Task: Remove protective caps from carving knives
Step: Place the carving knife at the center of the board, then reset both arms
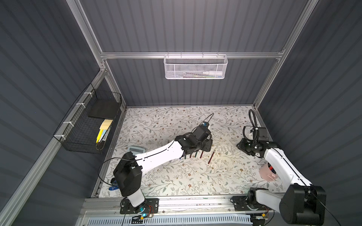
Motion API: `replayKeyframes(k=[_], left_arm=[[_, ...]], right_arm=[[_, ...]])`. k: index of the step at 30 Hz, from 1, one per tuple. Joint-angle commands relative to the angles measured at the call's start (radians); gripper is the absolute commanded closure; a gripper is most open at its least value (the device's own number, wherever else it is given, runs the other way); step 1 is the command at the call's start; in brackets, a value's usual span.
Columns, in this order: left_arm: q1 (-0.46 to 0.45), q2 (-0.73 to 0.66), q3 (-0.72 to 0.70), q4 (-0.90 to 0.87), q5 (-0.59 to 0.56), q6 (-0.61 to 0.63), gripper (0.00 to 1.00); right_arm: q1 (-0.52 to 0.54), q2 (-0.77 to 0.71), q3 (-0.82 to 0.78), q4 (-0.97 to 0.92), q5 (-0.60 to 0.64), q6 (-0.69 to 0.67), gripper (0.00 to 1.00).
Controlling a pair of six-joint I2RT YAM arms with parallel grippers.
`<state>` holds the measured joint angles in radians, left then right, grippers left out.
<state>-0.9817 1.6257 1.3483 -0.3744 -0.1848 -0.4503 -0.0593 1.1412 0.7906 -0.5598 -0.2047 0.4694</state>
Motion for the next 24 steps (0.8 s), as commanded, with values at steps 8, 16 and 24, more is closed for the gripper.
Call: replayKeyframes(k=[8,16,24], left_arm=[[0.107,-0.274,-0.188,-0.076,-0.255,0.018,0.01],[0.185,-0.395,-0.263,-0.063,-0.397,0.035,0.01],[0.352,-0.5,-0.362,0.018,-0.404,-0.005,0.01]], right_arm=[[0.008,-0.214,-0.055,0.034,0.204,-0.026,0.01],[0.095,-0.285,-0.072,0.081,0.344,-0.059,0.01],[0.27,-0.289,-0.073,0.1,0.51,-0.091,0.01]])
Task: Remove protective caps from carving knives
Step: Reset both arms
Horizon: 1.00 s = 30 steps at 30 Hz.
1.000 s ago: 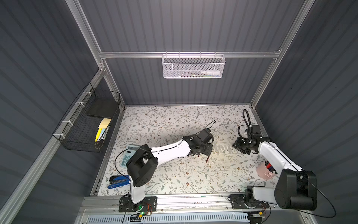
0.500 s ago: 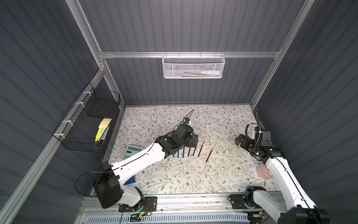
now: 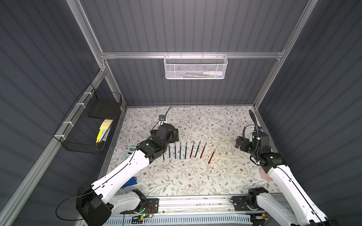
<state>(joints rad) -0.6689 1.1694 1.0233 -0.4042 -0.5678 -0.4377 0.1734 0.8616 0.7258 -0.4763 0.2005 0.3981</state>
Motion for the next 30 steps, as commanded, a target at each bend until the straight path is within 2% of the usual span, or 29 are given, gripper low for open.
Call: replayKeyframes(k=[1,7,11,14,19,22,25,27,30], left_arm=[[0.057,-0.056,-0.055,0.068,-0.017,-0.015,0.01],[0.19,-0.058,-0.125,0.11,-0.007,-0.049,0.01],[0.383,0.002,-0.151,0.151,0.168,-0.07,0.0],[0.467,0.046,-0.168,0.207,0.239,-0.067,0.01],[0.522,0.074,-0.207,0.303,0.303,-0.05,0.01],[0.537,0.089,-0.223,0.339,0.311,-0.026,0.01],[0.554,0.105,-0.224,0.337,0.284,-0.037,0.01],[0.56,0.103,-0.228,0.32,0.217,-0.073,0.01],[0.582,0.069,-0.27,0.38,0.213,-0.06,0.0]], right_arm=[[0.055,-0.012,-0.007,0.019,0.137,-0.018,0.01],[0.189,-0.067,-0.021,0.017,0.344,-0.018,0.01],[0.272,-0.112,-0.067,0.085,0.496,-0.047,0.01],[0.285,-0.127,-0.1,0.117,0.566,-0.042,0.01],[0.285,-0.098,-0.134,0.181,0.637,-0.015,0.01],[0.282,-0.048,-0.151,0.278,0.652,-0.074,0.01],[0.278,0.031,-0.138,0.324,0.668,-0.076,0.01],[0.262,0.085,-0.137,0.375,0.668,-0.097,0.01],[0.218,0.153,-0.137,0.433,0.613,-0.128,0.01]])
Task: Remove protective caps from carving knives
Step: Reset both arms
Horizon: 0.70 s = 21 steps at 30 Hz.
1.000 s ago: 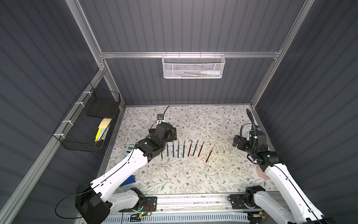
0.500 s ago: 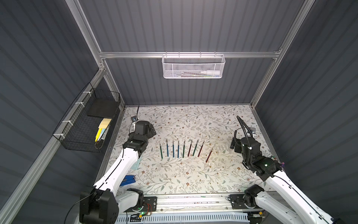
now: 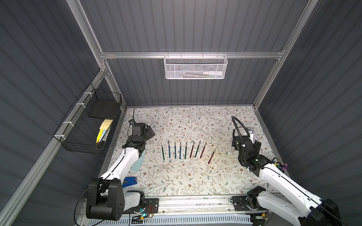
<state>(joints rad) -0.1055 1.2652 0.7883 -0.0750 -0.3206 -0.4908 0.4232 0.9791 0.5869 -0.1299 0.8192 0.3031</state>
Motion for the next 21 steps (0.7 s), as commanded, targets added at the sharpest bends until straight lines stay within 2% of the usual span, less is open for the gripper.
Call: replayKeyframes(k=[1,5,10,14,17,21], left_arm=[[0.027,-0.041,-0.05,0.074,-0.027,0.008,0.0],[0.043,-0.043,-0.075,0.128,-0.068,0.094,0.01],[0.044,0.056,-0.083,0.219,-0.09,0.164,0.01],[0.059,0.121,-0.072,0.237,-0.157,0.096,0.0],[0.062,0.135,-0.074,0.207,-0.272,0.045,0.01],[0.063,0.119,-0.211,0.433,-0.293,0.15,0.01]], right_arm=[[-0.048,0.051,0.011,0.072,-0.023,-0.013,0.01],[-0.116,0.06,0.0,0.083,-0.075,0.024,0.01],[-0.174,0.046,-0.112,0.312,-0.122,-0.034,0.01],[-0.19,0.074,-0.11,0.319,-0.133,-0.096,0.01],[-0.204,0.118,-0.101,0.329,-0.141,-0.142,0.01],[-0.243,0.158,-0.104,0.354,-0.203,-0.091,0.01]])
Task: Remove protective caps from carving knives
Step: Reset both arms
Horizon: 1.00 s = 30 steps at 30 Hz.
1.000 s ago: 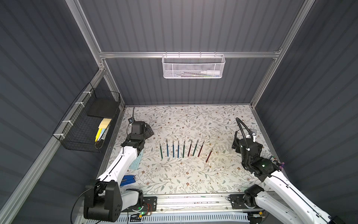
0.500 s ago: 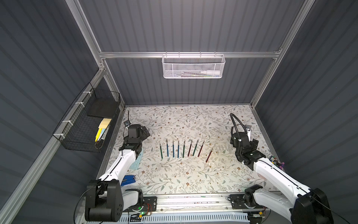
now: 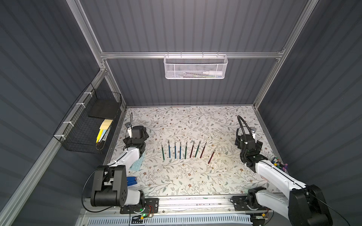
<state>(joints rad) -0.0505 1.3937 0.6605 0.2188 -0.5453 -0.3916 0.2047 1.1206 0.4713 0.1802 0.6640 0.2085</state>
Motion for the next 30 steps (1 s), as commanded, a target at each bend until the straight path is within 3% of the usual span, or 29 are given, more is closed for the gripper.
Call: replayKeyframes(k=[1,6,12,14,16,19,21,24,26,27,29,30], left_arm=[[0.008,-0.007,-0.113,0.189,-0.066,0.06,0.0],[0.008,0.113,-0.18,0.359,-0.034,0.111,0.0],[0.009,0.156,-0.205,0.498,-0.018,0.175,0.01],[0.009,0.197,-0.26,0.669,-0.017,0.196,0.01],[0.009,0.183,-0.254,0.633,0.038,0.211,0.01],[0.009,0.195,-0.284,0.712,0.109,0.252,0.01],[0.009,0.223,-0.327,0.829,0.183,0.288,0.01],[0.008,0.331,-0.353,1.029,0.228,0.329,0.01],[0.008,0.284,-0.312,0.846,0.231,0.307,0.01],[0.008,0.32,-0.31,0.919,0.24,0.327,0.01],[0.008,0.285,-0.262,0.763,0.265,0.321,0.01],[0.008,0.309,-0.247,0.774,0.274,0.335,0.01]], right_arm=[[-0.035,0.028,0.009,0.059,-0.064,0.016,0.01],[-0.077,0.124,-0.012,0.207,-0.098,0.003,0.01],[-0.129,0.264,-0.022,0.407,-0.198,-0.042,0.01],[-0.135,0.284,-0.003,0.404,-0.23,-0.027,0.01],[-0.149,0.31,-0.001,0.458,-0.29,-0.054,0.01],[-0.176,0.387,-0.01,0.549,-0.319,-0.048,0.01],[-0.172,0.432,-0.06,0.734,-0.4,-0.142,0.01],[-0.184,0.427,-0.12,0.797,-0.422,-0.115,0.01],[-0.186,0.419,-0.111,0.771,-0.42,-0.102,0.01],[-0.185,0.415,-0.105,0.748,-0.419,-0.091,0.01],[-0.186,0.405,-0.095,0.713,-0.416,-0.075,0.01],[-0.185,0.404,-0.093,0.705,-0.416,-0.073,0.01]])
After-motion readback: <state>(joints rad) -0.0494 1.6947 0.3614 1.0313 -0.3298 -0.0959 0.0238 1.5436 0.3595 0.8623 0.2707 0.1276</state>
